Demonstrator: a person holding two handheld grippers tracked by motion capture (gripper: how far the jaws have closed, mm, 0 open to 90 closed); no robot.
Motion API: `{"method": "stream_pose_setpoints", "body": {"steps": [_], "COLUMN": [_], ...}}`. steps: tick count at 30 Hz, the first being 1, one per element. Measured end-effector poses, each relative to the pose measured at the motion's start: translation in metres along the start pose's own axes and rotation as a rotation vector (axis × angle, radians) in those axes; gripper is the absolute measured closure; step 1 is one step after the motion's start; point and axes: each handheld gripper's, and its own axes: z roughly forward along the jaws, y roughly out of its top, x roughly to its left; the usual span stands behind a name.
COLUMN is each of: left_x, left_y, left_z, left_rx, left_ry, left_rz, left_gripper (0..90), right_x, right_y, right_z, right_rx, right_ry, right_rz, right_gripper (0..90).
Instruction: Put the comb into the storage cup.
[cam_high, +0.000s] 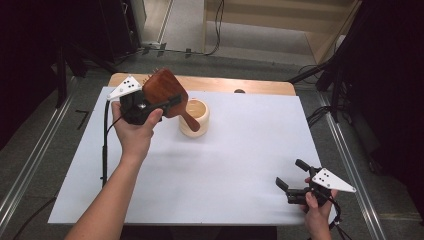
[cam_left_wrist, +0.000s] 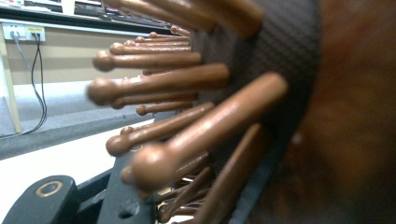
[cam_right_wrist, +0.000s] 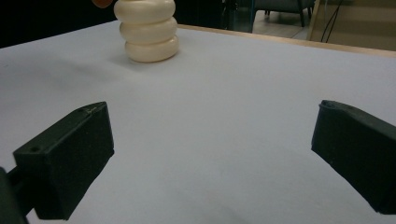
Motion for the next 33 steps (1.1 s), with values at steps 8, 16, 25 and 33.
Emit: {"method": "stream_pose_setpoints", "body": {"steps": [8,16,25,33], "left_x": [0.006,0.014,0.021,0.026], "left_y": [0.006,0.01,0.013,0.013], "left_z": [0.005,0.011,0.016,0.025], "left_rx": [-0.02,-0.021,-0.034,-0.03], "left_ry": [0.007,0.023,0.043,0.054], "left_rz": [-0.013,-0.018,-0.029,-0.029], "left_gripper": [55.0,55.0,54.9,54.9], "right_x": [0.0,0.0,0.0,0.001], "right_y": [0.0,0.0,0.0,0.0], "right_z": [0.0,0.0,0.0,0.001], "right_rx": [-0.002,-0.003,-0.002,-0.003], "right_ry": [0.005,0.004,0.005,0.005], "right_rz": [-0.002,0.0,-0.006,-0.01], "right_gripper": [0.0,0.0,0.0,0.0]}}
